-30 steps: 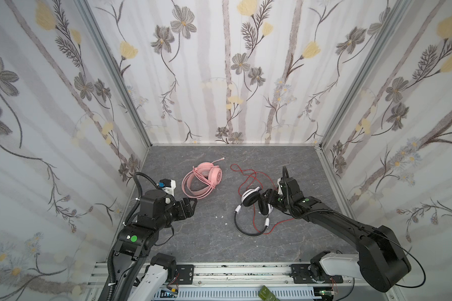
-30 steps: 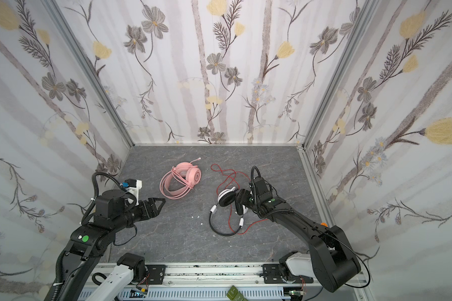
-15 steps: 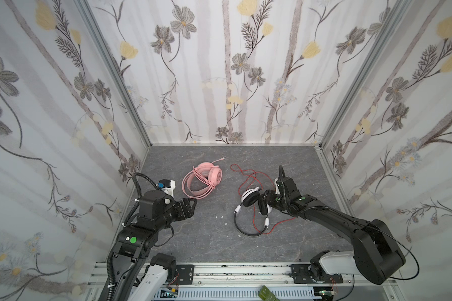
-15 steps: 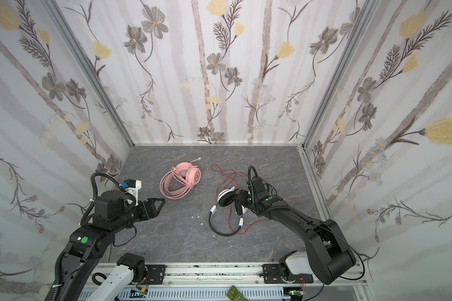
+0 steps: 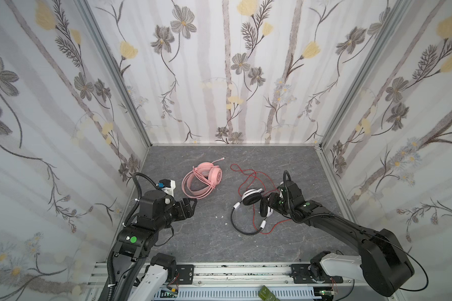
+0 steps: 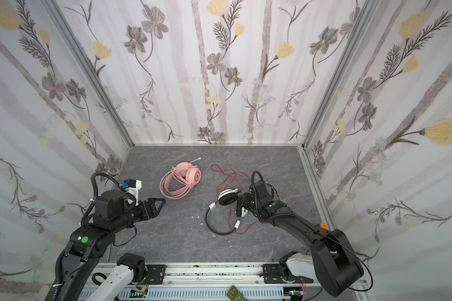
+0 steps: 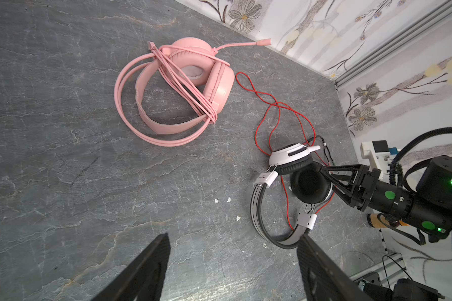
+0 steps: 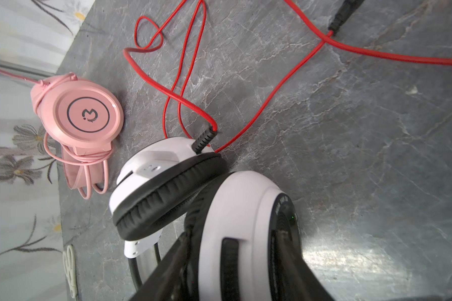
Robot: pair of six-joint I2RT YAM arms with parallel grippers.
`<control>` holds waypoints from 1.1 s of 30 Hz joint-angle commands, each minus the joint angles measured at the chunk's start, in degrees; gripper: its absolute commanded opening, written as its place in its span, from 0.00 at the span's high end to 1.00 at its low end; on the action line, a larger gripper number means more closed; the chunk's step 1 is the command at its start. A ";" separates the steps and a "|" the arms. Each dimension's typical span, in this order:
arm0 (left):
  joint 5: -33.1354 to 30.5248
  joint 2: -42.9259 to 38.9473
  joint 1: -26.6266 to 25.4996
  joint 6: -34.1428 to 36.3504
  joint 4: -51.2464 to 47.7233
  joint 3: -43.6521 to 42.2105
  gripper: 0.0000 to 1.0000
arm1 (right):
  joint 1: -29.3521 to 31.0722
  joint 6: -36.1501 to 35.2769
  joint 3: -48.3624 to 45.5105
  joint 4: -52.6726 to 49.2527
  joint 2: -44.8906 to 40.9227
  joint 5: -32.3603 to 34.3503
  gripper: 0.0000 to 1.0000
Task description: Wrap the headphones
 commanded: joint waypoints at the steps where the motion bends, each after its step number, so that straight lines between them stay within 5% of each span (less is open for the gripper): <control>1: -0.16 0.10 0.03 0.02 1.66 -0.12 0.21 | -0.11 10.17 -2.39 4.77 -2.54 2.24 0.51; 7: -0.19 -0.15 0.02 0.05 1.64 -0.12 0.21 | -0.10 22.39 -8.80 10.66 -8.04 0.26 0.56; 11: -0.17 -0.02 0.07 0.03 1.67 -0.13 0.21 | -0.10 23.55 -8.70 11.72 -8.93 -0.86 0.57; 22: 0.17 0.28 0.03 0.10 1.67 -0.12 0.20 | -0.27 16.06 -4.64 9.91 -7.38 -1.83 0.17; 26: 0.25 0.37 0.05 0.10 1.73 -0.17 0.20 | 0.68 5.02 4.15 -2.04 -2.19 1.44 0.03; 29: 0.29 0.37 0.06 0.11 1.82 -0.14 0.20 | 2.45 -2.64 11.88 -9.57 3.28 3.39 0.01; 33: 0.38 0.45 0.15 0.22 1.77 -0.17 0.20 | 4.85 -4.45 14.97 -12.47 6.60 6.34 0.01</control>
